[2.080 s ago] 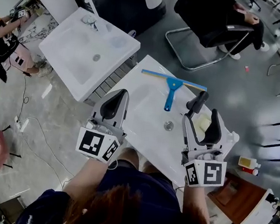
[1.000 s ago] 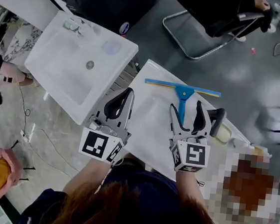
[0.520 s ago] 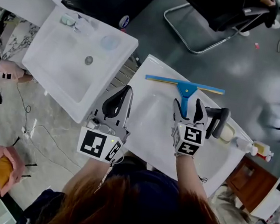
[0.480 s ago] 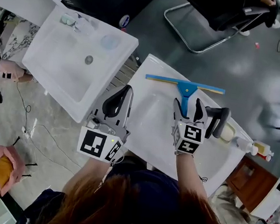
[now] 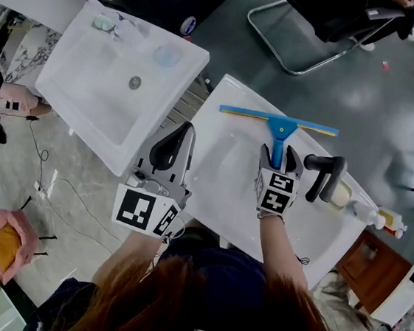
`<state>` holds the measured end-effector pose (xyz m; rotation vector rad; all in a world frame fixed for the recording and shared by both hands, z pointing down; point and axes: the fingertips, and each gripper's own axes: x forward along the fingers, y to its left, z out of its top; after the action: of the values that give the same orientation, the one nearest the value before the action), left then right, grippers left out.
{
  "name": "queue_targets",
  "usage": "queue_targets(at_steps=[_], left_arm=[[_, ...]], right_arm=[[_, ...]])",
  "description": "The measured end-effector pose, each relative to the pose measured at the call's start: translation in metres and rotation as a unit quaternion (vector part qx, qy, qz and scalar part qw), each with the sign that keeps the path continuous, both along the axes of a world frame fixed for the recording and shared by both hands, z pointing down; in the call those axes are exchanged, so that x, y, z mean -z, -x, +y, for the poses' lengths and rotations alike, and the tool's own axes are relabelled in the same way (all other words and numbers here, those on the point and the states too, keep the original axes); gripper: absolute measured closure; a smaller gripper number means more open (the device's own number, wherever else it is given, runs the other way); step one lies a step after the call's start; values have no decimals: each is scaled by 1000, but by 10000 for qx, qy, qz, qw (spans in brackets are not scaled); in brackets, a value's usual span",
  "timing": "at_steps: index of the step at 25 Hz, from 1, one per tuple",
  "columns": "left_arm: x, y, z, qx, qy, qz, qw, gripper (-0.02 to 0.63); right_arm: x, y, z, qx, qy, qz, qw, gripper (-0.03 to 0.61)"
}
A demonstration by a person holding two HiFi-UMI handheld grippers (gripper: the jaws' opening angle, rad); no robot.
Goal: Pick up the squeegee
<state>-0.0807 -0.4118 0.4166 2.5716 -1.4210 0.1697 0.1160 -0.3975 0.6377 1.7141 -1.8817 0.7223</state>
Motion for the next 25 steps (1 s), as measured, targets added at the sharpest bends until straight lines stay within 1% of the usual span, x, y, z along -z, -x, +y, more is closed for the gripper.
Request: queue_targets(at_steps=[2,5,9,12,17,25], left_arm=[[2,1,1,4,-15,-2,10000,594],[1,5,2,37,-9,-23,10000,594],[-1,8,2,79,6,-33,10000,594],[-1,9,5,88,2,-26,10000,594],[2,10,7,103,-27,-28,9999,594],[14,8,13,111,-200,-50,9997,594]], right_arm=[[-2,-1,2,-36,-6,96,9999,306],[-6,-4,4,-161,-22,216,9996,381],[-5,-7,4,-263,-77,162,9995,417],[-5,-12,7,-375,-123,25,9992,419],[6,-12,6,-346,-255,-114,9990,420],[57,-11,-1,-338,-828,-171,9958,419]])
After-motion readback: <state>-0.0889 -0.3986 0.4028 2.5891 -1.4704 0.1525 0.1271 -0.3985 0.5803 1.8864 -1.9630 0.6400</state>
